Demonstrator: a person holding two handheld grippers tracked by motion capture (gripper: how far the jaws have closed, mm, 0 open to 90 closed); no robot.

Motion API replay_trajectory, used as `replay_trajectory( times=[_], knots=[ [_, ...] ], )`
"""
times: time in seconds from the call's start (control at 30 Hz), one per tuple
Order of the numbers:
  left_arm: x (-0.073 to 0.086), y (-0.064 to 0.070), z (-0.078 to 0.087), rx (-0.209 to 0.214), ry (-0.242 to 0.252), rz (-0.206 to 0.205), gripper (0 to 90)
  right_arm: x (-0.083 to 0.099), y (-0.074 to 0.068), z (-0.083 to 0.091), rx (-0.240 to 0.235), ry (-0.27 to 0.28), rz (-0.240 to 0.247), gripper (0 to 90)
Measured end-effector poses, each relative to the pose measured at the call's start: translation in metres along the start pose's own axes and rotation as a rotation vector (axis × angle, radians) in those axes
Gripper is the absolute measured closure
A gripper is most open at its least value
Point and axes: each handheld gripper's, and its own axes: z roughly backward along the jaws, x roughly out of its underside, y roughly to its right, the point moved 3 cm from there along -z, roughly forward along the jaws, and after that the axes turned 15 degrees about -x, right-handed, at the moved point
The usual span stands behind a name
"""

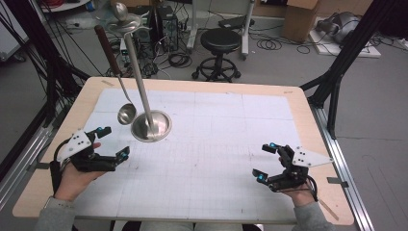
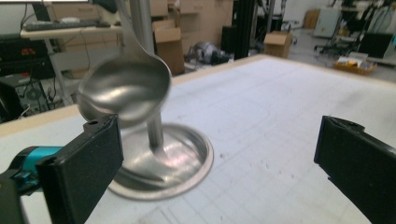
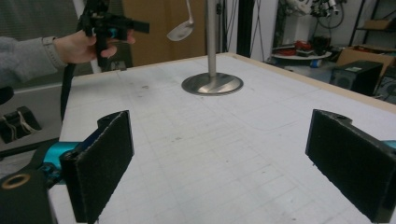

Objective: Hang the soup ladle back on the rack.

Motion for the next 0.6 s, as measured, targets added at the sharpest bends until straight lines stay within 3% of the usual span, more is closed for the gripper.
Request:
replay_trajectory(
  times=[0.33, 0.5, 0.6],
  knots=[
    [0.011, -0.003, 0.010, -0.025, -0.015, 0.040, 1.8, -0.001, 0.001, 0.011, 0.066, 0.019, 0.017, 6.7],
    [0.004, -0.005, 0.018, -0.043, 0.033, 0.062, 1.7, 0.000, 0.001, 0.013, 0.097, 0.021, 0.018, 6.7],
    [0.008, -0.007, 0.023, -0.052, 0.026, 0.060, 1.8, 0.000, 0.002, 0.015, 0.114, 0.028, 0.015, 6.7]
  ],
)
